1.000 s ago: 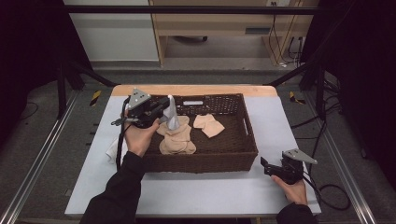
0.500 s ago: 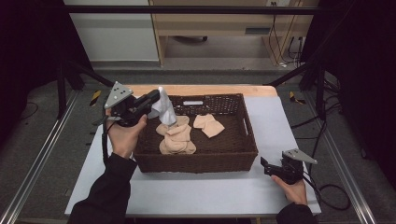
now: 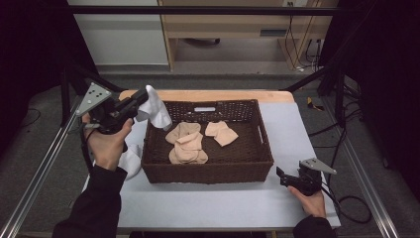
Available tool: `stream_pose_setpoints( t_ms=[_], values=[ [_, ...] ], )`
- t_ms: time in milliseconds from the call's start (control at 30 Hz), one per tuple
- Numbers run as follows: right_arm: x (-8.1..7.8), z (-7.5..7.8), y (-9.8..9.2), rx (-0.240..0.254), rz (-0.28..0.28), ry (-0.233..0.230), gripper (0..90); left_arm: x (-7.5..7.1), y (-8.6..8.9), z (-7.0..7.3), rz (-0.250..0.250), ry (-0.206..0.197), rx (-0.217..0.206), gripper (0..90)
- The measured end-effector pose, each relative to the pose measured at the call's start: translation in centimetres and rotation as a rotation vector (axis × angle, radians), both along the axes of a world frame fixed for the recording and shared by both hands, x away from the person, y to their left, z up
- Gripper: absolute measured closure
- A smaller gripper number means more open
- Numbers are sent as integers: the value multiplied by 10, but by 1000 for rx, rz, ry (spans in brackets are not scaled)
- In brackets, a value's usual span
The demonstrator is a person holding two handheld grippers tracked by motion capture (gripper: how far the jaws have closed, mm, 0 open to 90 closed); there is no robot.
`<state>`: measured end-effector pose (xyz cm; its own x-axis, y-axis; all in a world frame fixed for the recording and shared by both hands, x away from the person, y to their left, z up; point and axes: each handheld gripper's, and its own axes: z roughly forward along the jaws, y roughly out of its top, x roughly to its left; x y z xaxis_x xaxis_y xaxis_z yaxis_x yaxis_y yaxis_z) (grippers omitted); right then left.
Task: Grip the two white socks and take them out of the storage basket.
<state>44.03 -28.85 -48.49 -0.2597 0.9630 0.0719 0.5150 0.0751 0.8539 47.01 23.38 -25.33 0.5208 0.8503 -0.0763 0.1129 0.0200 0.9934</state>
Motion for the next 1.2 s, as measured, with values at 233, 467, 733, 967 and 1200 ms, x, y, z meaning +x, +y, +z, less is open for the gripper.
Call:
stream_pose_setpoints(
  t_ms=[233, 467, 733, 967, 1200],
  values=[
    [0, 0, 0, -2, 0, -1, 86, -7, 25, 6, 40, -11, -11, 867],
    [0, 0, 0, -1, 0, 0, 85, -12, 44, 6, 71, -20, -32, 867],
    [0, 0, 0, -2, 0, -1, 84, -19, 67, -7, 101, -15, -47, 868],
    [0, 0, 0, 1, 0, 2, 84, -19, 79, -26, 119, 21, -46, 867],
    [0, 0, 0, 1, -1, 2, 84, -17, 86, -53, 137, 73, -17, 867]
  ],
)
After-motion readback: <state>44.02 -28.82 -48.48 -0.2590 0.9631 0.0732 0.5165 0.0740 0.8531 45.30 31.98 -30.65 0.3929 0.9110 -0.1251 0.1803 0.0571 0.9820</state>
